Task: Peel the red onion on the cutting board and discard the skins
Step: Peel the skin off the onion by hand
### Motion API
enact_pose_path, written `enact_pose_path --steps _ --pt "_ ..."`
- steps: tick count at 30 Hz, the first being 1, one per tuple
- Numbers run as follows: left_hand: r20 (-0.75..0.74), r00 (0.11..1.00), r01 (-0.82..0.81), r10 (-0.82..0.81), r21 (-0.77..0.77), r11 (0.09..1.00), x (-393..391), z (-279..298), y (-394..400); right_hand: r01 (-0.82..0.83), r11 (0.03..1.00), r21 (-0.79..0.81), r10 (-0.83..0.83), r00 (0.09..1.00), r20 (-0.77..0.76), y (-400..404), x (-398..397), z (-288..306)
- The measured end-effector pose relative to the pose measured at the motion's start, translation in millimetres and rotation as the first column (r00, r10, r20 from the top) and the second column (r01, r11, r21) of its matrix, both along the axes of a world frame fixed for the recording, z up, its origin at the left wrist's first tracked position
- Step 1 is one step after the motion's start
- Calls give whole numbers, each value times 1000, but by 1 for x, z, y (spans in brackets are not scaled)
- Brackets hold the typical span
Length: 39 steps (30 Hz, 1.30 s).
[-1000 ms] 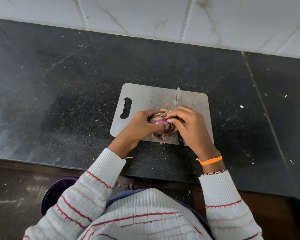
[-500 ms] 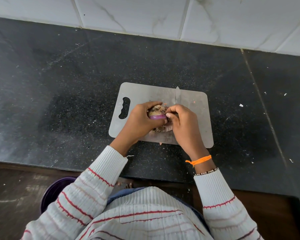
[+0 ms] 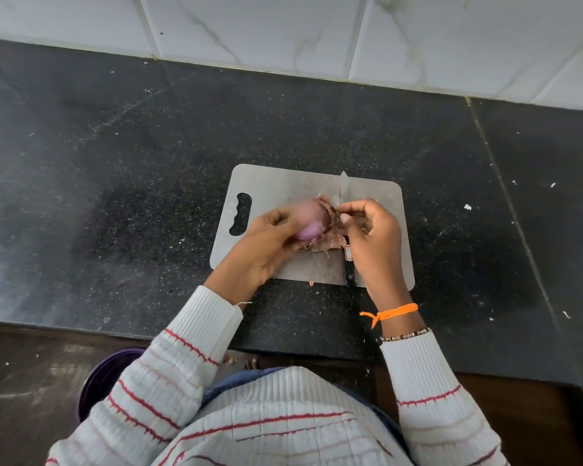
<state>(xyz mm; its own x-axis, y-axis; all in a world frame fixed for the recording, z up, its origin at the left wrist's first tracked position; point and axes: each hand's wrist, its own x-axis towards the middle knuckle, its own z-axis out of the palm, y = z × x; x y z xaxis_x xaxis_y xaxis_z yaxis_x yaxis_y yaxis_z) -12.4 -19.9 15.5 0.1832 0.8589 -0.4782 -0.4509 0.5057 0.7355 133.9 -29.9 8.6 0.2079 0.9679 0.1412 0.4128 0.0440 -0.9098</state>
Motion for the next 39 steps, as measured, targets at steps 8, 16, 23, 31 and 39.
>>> enact_pose_path --steps 8,16,23,31,39 --pt "161 987 -3 8 -29 1000 -1 2 -1 -37 997 74 48 987 -155 -9 -17 9" --pt "88 995 -42 42 -8 999 2 1 -3 -52 972 227 46 998 35 -10 -16 8" --pt "63 998 -30 32 -33 999 2 -3 -2 -83 964 253 65 995 79 -7 -10 3" --pt "100 993 -54 59 -54 997 1 -1 -3 -98 974 205 101 995 -3 -10 -13 4" --pt "87 995 -50 57 -79 996 0 -1 -4 -58 938 342 7 989 148 -8 -17 1"
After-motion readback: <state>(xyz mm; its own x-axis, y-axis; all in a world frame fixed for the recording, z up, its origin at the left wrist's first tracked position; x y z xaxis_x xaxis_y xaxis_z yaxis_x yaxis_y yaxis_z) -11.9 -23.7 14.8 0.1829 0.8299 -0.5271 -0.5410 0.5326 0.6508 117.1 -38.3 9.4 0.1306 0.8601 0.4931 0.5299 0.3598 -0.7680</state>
